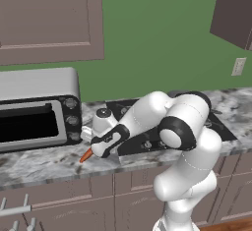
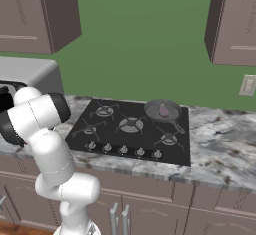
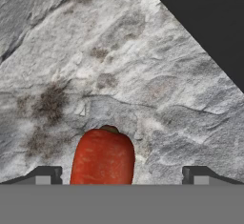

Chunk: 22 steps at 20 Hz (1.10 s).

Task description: Put the carrot and eggplant in the pan. Then turn on the rear right burner and set the heat to medium.

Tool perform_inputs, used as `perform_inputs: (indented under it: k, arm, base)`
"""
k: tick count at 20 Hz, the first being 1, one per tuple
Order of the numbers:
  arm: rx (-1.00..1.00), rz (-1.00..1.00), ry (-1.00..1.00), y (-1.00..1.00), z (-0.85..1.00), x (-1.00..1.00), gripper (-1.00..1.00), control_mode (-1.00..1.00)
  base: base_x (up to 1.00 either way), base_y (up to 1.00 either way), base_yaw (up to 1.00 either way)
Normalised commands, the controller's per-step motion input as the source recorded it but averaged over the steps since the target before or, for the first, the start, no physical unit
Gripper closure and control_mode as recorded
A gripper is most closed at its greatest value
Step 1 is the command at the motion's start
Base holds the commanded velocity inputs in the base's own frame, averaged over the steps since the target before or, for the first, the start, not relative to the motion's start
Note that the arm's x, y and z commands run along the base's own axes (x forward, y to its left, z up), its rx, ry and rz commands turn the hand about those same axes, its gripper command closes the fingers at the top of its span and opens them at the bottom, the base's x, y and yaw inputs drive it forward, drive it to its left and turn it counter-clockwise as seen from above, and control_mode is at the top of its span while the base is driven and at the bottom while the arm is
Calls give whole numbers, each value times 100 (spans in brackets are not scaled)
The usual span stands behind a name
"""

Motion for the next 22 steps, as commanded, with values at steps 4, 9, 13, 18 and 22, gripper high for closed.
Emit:
perform_inputs:
  k: [4, 9, 13, 18, 22]
  arm:
    - [-4, -3, 0, 11, -4, 14, -100, -100]
    - [0, 0, 0, 1, 0, 0, 100, -100]
    - [0, 0, 0, 0, 0, 0, 100, -100]
    - [0, 0, 0, 0, 0, 0, 100, -100]
    - [0, 0, 0, -2, 1, 0, 100, -100]
  base:
    - [0, 0, 0]
    - [0, 0, 0]
    - [0, 0, 0]
    - [0, 0, 0]
    - [0, 0, 0]
